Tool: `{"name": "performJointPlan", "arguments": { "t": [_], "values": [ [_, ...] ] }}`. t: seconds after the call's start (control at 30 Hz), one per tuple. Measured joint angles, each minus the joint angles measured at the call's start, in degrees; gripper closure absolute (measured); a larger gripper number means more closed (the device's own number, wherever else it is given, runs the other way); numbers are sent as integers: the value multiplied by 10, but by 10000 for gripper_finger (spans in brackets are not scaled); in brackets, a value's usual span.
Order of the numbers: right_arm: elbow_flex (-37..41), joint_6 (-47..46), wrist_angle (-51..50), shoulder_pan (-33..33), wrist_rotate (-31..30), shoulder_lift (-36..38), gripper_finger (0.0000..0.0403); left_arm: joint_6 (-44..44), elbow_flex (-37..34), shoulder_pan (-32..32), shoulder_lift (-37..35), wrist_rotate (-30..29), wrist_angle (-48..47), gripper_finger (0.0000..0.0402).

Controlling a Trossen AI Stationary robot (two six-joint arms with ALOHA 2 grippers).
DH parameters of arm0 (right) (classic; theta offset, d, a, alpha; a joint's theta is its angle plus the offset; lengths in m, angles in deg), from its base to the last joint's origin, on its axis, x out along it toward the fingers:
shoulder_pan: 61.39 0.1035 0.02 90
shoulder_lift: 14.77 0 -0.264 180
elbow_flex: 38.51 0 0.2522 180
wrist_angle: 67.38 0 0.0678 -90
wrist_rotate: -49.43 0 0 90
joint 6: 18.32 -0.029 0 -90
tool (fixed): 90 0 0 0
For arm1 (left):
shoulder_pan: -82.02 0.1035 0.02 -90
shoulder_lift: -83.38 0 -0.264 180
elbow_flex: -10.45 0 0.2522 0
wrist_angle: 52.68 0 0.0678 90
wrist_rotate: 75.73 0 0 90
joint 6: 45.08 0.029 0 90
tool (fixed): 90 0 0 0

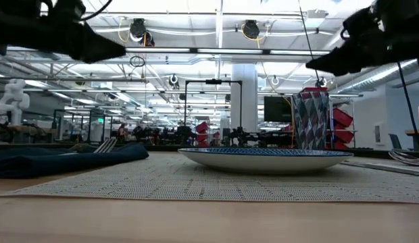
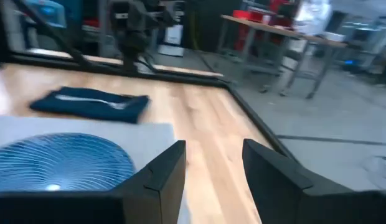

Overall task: Set table place
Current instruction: Return to Home position

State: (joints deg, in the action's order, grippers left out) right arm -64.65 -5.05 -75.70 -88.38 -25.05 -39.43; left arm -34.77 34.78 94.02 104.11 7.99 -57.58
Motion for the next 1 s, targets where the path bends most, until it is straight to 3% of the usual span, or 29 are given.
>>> {"name": "performJointPlan", "arguments": {
  "t": [0.13, 0.37, 0.47, 0.7, 1.0],
  "values": [
    [30, 12, 37, 0, -38, 6, 257, 10, 0, 25, 0, -50, -43, 213],
    [43, 52, 34, -1, -66, 11, 257, 17, 5, 69, 0, -18, -41, 213],
    [43, 55, 34, -1, -36, 11, 257, 19, 14, 80, 11, 1, -52, 213],
    [43, 17, 28, -1, 100, 10, 265, 13, 14, 91, 50, 88, -39, 213],
    [56, 12, 25, -19, 166, 10, 290, 6, 14, 103, 74, 179, -18, 213]
  ]
}}
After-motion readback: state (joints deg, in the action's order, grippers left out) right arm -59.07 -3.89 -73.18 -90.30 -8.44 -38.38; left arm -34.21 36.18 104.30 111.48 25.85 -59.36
